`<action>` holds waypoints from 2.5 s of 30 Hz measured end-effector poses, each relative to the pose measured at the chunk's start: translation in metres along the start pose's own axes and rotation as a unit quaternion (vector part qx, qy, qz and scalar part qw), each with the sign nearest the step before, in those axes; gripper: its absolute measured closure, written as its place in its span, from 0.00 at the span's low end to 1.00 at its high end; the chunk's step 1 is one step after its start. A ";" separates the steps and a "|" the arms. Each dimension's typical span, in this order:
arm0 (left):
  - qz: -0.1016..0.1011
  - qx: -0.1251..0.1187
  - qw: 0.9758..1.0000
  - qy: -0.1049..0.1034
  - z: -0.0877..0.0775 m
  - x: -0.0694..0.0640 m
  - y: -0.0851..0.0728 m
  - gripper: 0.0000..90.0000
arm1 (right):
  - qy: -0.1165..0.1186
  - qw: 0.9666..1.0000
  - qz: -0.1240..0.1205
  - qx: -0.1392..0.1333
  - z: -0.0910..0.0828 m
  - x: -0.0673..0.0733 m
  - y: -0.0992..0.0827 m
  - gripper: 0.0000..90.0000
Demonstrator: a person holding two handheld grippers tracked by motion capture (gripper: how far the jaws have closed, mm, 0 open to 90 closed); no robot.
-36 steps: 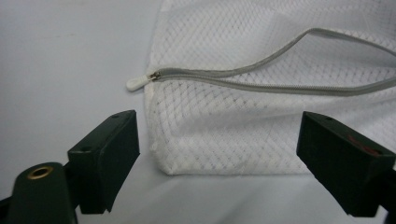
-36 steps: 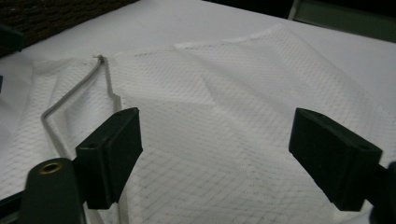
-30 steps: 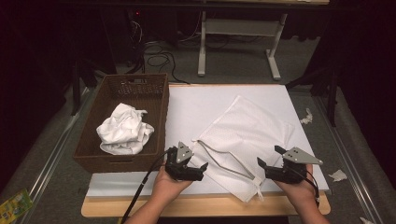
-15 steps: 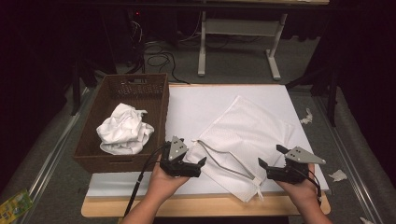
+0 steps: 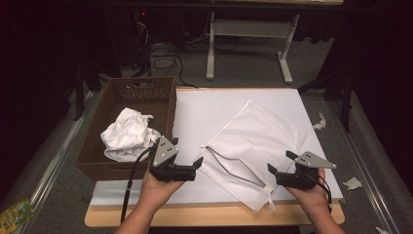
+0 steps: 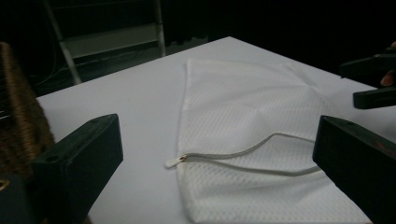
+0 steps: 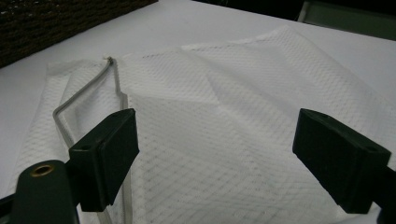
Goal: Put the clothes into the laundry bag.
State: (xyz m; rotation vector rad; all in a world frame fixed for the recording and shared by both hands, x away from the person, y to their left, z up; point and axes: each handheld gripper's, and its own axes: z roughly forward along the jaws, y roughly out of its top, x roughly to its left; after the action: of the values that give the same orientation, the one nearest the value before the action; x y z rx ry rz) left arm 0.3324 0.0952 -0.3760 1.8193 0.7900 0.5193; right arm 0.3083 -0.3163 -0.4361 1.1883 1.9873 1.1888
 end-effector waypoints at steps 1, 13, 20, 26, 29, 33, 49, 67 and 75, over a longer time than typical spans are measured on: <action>0.000 0.002 1.000 0.007 -0.003 0.003 -0.001 0.02 | -0.002 1.000 0.000 -0.002 0.000 -0.001 0.001 0.16; -0.027 -0.003 0.996 0.084 -0.049 0.042 -0.017 0.00 | -0.001 1.000 0.003 -0.014 0.017 -0.005 0.017 0.15; -0.065 -0.005 0.990 0.129 -0.074 0.076 -0.033 0.01 | 0.002 1.000 0.009 -0.016 0.027 -0.007 0.024 0.16; -0.095 -0.016 0.983 0.158 -0.091 0.101 -0.041 0.01 | 0.006 1.000 0.010 -0.019 0.026 -0.008 0.025 0.16; -0.100 -0.016 0.982 0.159 -0.091 0.103 -0.042 0.01 | 0.005 1.000 0.009 -0.023 0.024 -0.010 0.025 0.16; -0.094 -0.020 0.983 0.157 -0.089 0.101 -0.039 0.01 | 0.005 1.000 0.014 -0.022 0.021 -0.012 0.023 0.16; -0.094 -0.031 0.986 0.136 -0.079 0.098 -0.038 0.08 | 0.001 1.000 0.017 -0.018 0.016 -0.015 0.018 0.17; -0.090 -0.023 0.979 0.179 -0.030 0.120 0.010 0.12 | 0.004 0.999 0.017 -0.032 0.011 -0.018 0.018 0.17; -0.097 -0.009 0.977 0.192 -0.001 0.154 0.022 0.12 | 0.006 0.999 0.020 -0.030 0.011 -0.019 0.018 0.17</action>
State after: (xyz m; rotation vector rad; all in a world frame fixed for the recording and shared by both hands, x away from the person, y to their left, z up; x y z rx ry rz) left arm 0.4437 0.2024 -0.3574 1.6220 1.2074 0.7574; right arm 0.3335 -0.3248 -0.4254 1.1970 1.9312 1.2701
